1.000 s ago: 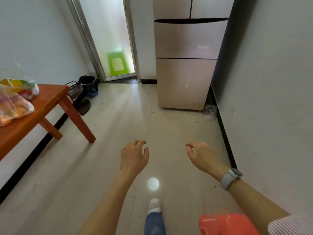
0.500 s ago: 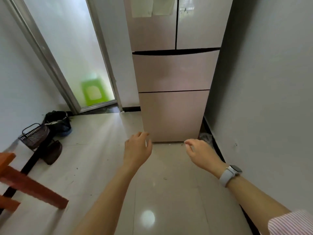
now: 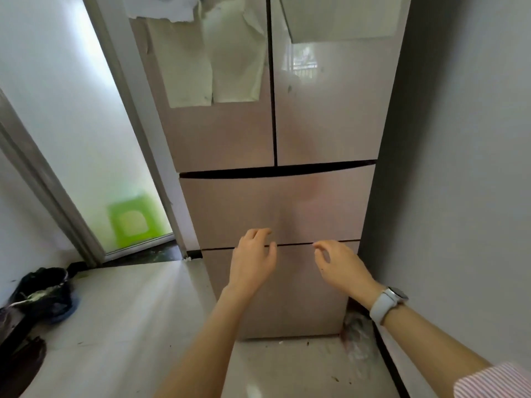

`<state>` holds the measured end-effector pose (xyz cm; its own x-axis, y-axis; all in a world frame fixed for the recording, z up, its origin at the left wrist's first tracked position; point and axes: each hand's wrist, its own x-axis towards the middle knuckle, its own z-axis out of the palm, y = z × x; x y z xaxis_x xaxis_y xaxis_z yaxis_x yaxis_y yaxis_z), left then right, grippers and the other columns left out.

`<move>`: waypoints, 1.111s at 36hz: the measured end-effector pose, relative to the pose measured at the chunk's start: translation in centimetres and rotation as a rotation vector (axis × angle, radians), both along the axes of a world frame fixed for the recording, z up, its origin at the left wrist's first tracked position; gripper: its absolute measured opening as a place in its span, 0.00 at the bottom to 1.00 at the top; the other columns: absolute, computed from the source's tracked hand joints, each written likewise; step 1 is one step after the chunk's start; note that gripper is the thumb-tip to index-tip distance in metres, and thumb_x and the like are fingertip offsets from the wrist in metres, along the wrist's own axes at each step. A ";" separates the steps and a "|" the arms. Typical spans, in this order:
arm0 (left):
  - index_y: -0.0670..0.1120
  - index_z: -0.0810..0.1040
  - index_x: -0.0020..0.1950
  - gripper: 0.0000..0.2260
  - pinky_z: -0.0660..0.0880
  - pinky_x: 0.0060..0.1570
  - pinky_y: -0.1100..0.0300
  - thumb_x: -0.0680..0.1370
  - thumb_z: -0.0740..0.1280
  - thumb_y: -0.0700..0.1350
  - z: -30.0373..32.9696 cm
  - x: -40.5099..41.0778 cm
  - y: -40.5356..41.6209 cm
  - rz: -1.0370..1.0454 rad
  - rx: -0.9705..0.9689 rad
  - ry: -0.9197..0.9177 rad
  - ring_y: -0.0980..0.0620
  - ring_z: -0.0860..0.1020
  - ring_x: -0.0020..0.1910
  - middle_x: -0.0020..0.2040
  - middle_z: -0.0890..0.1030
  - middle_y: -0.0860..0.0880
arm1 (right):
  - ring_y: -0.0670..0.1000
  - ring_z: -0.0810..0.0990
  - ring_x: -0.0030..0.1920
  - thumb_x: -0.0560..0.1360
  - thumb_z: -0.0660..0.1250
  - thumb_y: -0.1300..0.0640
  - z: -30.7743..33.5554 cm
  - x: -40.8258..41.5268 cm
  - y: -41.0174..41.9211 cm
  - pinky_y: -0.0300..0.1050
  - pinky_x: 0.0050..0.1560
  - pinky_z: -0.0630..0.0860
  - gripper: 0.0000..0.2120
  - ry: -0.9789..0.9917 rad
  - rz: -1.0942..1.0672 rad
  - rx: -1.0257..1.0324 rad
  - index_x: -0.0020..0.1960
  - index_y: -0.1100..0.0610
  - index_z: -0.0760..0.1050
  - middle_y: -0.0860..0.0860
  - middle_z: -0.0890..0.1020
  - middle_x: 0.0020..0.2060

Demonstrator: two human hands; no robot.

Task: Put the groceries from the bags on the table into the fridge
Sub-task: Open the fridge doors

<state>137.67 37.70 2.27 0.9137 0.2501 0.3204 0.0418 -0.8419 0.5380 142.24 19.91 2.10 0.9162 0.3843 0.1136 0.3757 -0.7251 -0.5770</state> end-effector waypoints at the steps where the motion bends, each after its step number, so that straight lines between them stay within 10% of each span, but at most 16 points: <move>1: 0.45 0.72 0.66 0.16 0.71 0.60 0.48 0.79 0.61 0.46 0.6 1.6 0.3 -0.002 0.007 -0.023 0.49 0.73 0.61 0.63 0.74 0.48 | 0.52 0.70 0.64 0.80 0.55 0.54 0.6 2.1 0.5 0.46 0.63 0.68 0.16 -0.016 0.005 0.008 0.65 0.56 0.70 0.52 0.75 0.63; 13: 0.45 0.75 0.60 0.17 0.73 0.51 0.46 0.71 0.70 0.42 7.4 19.7 7.0 0.062 0.421 -0.325 0.41 0.73 0.62 0.62 0.75 0.43 | 0.53 0.42 0.76 0.79 0.54 0.52 8.5 21.9 8.1 0.57 0.74 0.44 0.27 -0.494 -0.034 -0.146 0.75 0.53 0.49 0.52 0.47 0.76; 18: 0.45 0.76 0.60 0.20 0.66 0.57 0.44 0.68 0.69 0.41 8.5 24.3 9.3 -0.029 0.834 -0.428 0.42 0.70 0.67 0.64 0.75 0.44 | 0.60 0.50 0.75 0.69 0.70 0.46 10.2 29.2 9.7 0.68 0.68 0.51 0.41 -0.745 -0.083 -0.427 0.75 0.53 0.52 0.59 0.52 0.75; 22: 0.44 0.74 0.65 0.30 0.62 0.64 0.40 0.63 0.72 0.40 8.9 28.0 12.0 -0.181 1.158 -0.400 0.43 0.64 0.70 0.68 0.72 0.44 | 0.57 0.36 0.74 0.64 0.73 0.41 8.8 32.6 9.6 0.68 0.68 0.42 0.54 -0.827 -0.071 -0.501 0.75 0.49 0.41 0.56 0.33 0.74; 30: 0.48 0.71 0.68 0.29 0.52 0.67 0.36 0.67 0.73 0.44 9.0 30.9 14.4 -0.233 1.282 -0.427 0.43 0.57 0.73 0.72 0.67 0.47 | 0.56 0.36 0.74 0.63 0.72 0.40 7.4 34.2 8.9 0.67 0.68 0.44 0.54 -1.010 -0.059 -0.457 0.75 0.49 0.41 0.53 0.34 0.74; 33: 0.48 0.73 0.64 0.24 0.58 0.67 0.38 0.68 0.72 0.44 8.9 30.0 14.4 -0.159 1.145 -0.488 0.42 0.60 0.72 0.71 0.69 0.45 | 0.56 0.35 0.74 0.64 0.72 0.40 7.4 34.1 8.9 0.66 0.69 0.43 0.53 -1.009 -0.063 -0.456 0.75 0.49 0.40 0.53 0.33 0.74; 40: 0.42 0.69 0.67 0.25 0.71 0.62 0.45 0.71 0.71 0.39 -0.2 25.8 10.8 0.112 0.162 -0.343 0.41 0.66 0.66 0.67 0.66 0.39 | 0.56 0.33 0.74 0.66 0.71 0.41 7.6 33.7 9.3 0.66 0.68 0.39 0.52 -1.000 -0.103 -0.460 0.75 0.48 0.38 0.54 0.35 0.74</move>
